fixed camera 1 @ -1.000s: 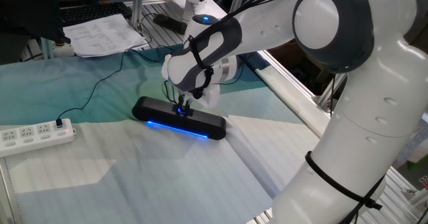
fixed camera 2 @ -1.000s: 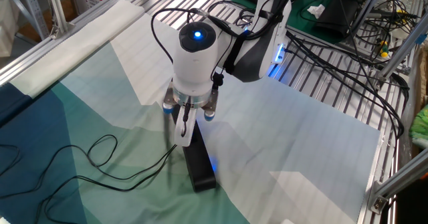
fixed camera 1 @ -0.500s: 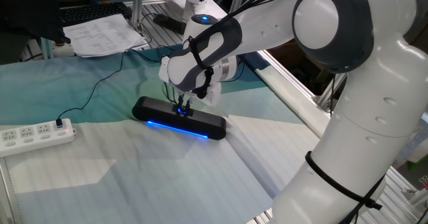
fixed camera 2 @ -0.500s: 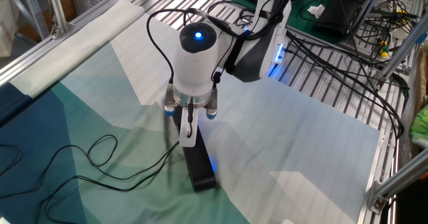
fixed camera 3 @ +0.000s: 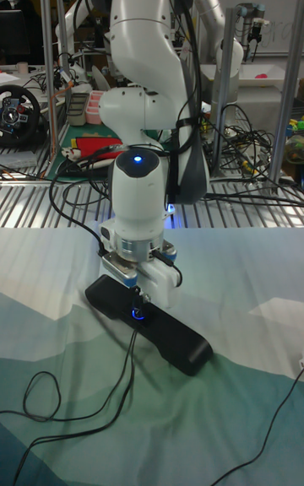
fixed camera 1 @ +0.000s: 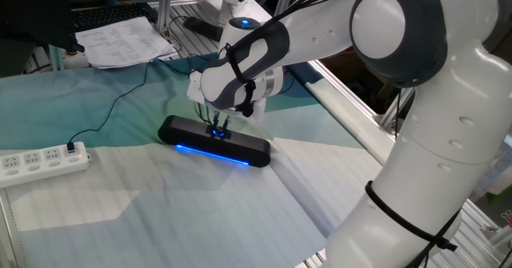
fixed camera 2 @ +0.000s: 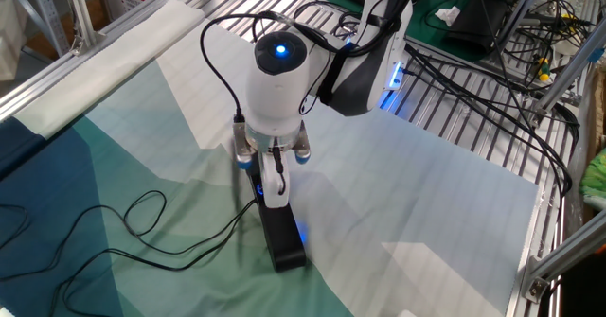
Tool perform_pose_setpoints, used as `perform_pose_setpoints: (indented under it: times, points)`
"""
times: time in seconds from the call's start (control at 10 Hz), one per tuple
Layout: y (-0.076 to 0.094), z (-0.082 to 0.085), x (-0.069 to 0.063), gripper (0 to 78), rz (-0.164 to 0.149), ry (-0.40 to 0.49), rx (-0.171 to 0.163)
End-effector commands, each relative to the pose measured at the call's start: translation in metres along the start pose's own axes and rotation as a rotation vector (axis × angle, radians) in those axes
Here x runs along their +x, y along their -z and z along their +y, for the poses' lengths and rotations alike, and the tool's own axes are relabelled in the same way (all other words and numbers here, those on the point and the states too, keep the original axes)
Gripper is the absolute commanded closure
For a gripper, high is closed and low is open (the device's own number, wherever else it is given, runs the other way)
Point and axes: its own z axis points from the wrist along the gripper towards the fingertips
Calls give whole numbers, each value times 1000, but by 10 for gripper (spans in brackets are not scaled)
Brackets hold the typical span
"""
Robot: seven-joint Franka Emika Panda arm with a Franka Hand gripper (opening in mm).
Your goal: Turn the knob to decrease the volume of the speaker
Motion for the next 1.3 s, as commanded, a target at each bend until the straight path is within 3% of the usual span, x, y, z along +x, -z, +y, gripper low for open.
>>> perform_pose_setpoints:
  times: [0.1,0.2,0.3,0.5,1.3]
  points:
    - [0,0,0,761,3,126,1]
    - [0,0,0,761,4,179,1]
    - [0,0,0,761,4,179,1]
    - [0,0,0,761,10,318,0]
    - [0,0,0,761,23,607,4]
